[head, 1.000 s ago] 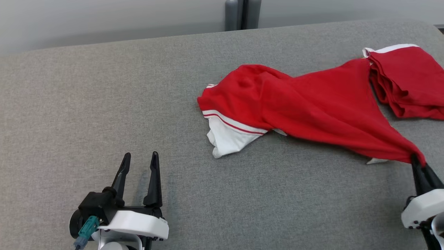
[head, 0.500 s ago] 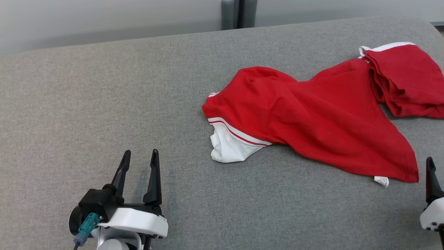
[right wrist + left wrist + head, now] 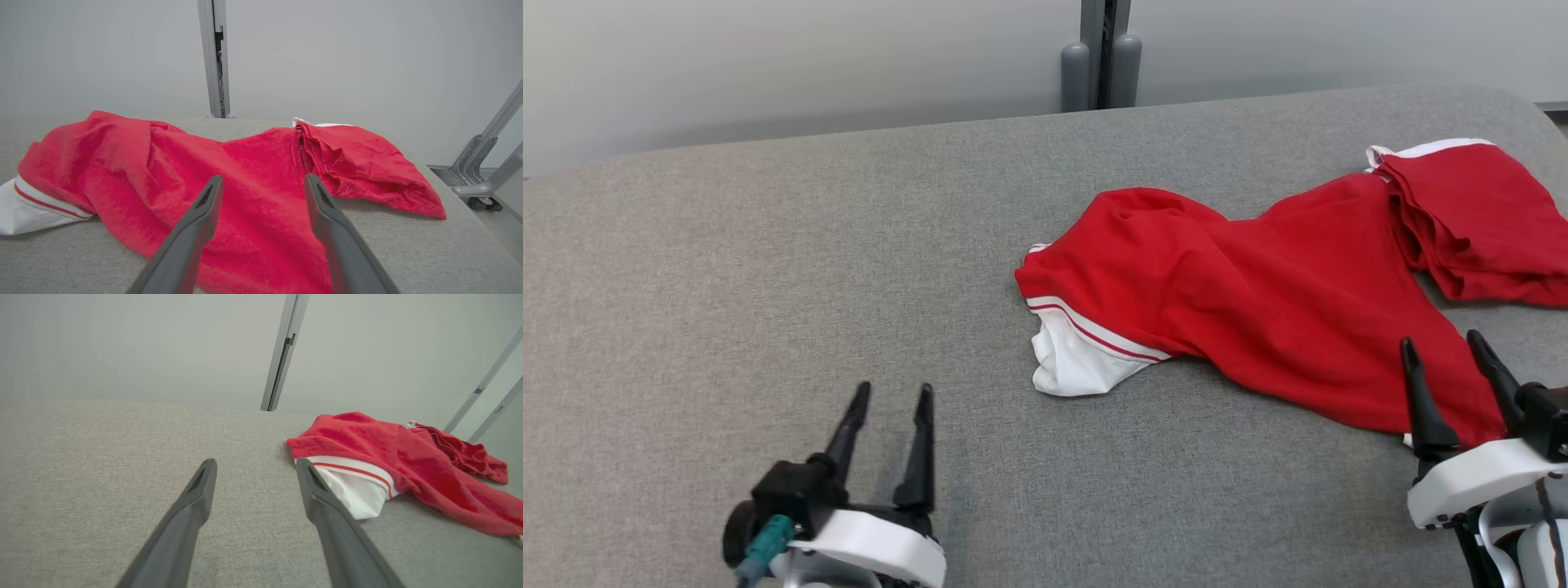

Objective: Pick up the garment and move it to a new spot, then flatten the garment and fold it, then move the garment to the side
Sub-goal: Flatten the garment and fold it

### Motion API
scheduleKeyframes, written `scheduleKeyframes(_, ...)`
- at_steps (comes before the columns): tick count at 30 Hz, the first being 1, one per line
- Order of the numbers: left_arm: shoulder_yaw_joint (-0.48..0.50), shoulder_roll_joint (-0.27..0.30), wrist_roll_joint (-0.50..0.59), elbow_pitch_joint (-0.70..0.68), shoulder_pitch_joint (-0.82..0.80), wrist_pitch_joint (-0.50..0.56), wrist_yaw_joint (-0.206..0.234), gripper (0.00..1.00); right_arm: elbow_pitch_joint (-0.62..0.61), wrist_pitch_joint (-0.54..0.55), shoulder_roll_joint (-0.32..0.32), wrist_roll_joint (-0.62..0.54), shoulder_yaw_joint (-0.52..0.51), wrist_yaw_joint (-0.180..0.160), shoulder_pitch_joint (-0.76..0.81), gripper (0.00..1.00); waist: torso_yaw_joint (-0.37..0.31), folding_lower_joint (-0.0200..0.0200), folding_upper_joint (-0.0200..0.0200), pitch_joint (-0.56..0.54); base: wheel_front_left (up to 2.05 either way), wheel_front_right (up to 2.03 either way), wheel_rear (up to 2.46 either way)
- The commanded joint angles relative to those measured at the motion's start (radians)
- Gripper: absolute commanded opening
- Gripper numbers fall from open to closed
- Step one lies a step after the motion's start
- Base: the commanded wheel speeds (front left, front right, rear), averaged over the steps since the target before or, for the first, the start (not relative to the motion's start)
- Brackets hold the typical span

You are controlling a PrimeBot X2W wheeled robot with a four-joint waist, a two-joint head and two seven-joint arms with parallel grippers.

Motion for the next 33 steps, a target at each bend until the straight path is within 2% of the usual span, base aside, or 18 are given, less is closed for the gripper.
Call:
scheduleKeyframes(1, -0.030, 0.002, 0.000, 0.020, -0.019, 0.008, -0.022, 1.00, -0.011, -0.001, 0.001, 0.008, 0.007, 0.000, 0.005, 1.00, 0.003, 0.0000, -0.0001, -0.005, 0.00, 0.00, 0.00)
scheduleKeyframes(2, -0.030, 0.002, 0.000, 0.020, -0.019, 0.008, -0.022, 1.00, -0.011, -0.001, 0.001, 0.008, 0.007, 0.000, 0.005, 1.00, 0.003, 0.0000, -0.0001, -0.005, 0.00, 0.00, 0.00)
scheduleKeyframes(7, -0.135, 0.002, -0.005, 0.090, -0.081, 0.044, -0.083, 1.00, -0.027, -0.015, 0.018, -0.003, 0.012, 0.000, 0.000, 1.00, -0.016, 0.0000, -0.0001, -0.004, 0.00, 0.00, 0.00)
scheduleKeyframes(10, -0.198, 0.002, -0.022, 0.142, -0.138, 0.058, -0.102, 1.00, -0.033, -0.029, 0.033, -0.005, 0.006, 0.000, -0.014, 1.00, -0.043, 0.0000, -0.0001, 0.003, 0.00, 0.00, 0.00)
scheduleKeyframes(16, -0.263, 0.002, -0.076, 0.282, -0.243, 0.054, -0.088, 1.00, -0.044, -0.059, 0.070, -0.009, 0.002, 0.000, -0.041, 1.00, -0.109, 0.0000, -0.0001, 0.032, 0.00, 0.00, 0.00)
scheduleKeyframes(22, -0.263, 0.002, -0.114, 0.419, -0.337, 0.028, -0.070, 1.00, -0.054, -0.081, 0.096, -0.006, 0.018, 0.000, -0.064, 1.00, -0.157, 0.0000, -0.0001, 0.069, 0.00, 0.00, 0.00)
scheduleKeyframes(24, -0.262, 0.002, -0.132, 0.465, -0.361, 0.024, -0.065, 0.85, -0.052, -0.088, 0.101, -0.001, 0.023, 0.000, -0.070, 1.00, -0.166, 0.0000, -0.0001, 0.079, 0.00, 0.00, 0.00)
scheduleKeyframes(25, -0.263, 0.002, -0.141, 0.487, -0.372, 0.022, -0.062, 0.58, -0.051, -0.091, 0.103, 0.000, 0.026, 0.000, -0.073, 1.00, -0.169, 0.0000, -0.0001, 0.082, 0.00, 0.00, 0.00)
scheduleKeyframes(26, -0.266, 0.002, -0.149, 0.508, -0.382, 0.021, -0.060, 0.42, -0.051, -0.096, 0.105, 0.001, 0.028, 0.000, -0.075, 1.00, -0.171, 0.0000, -0.0001, 0.085, 0.00, 0.00, 0.00)
scheduleKeyframes(27, -0.272, 0.002, -0.158, 0.529, -0.389, 0.019, -0.062, 0.07, -0.052, -0.098, 0.106, 0.005, 0.031, 0.000, -0.077, 1.00, -0.172, 0.0000, -0.0001, 0.087, 0.00, 0.00, 0.00)
scheduleKeyframes(28, -0.279, 0.002, -0.168, 0.547, -0.395, 0.018, -0.067, 0.00, -0.051, -0.100, 0.107, 0.006, 0.032, 0.000, -0.080, 1.00, -0.173, 0.0000, -0.0001, 0.089, 0.00, 0.00, 0.00)
scheduleKeyframes(33, -0.298, 0.002, -0.218, 0.560, -0.418, 0.002, -0.071, 0.00, -0.043, -0.110, 0.109, 0.005, 0.016, 0.000, -0.079, 1.00, -0.147, 0.0000, -0.0001, 0.089, 0.00, 0.00, 0.00)
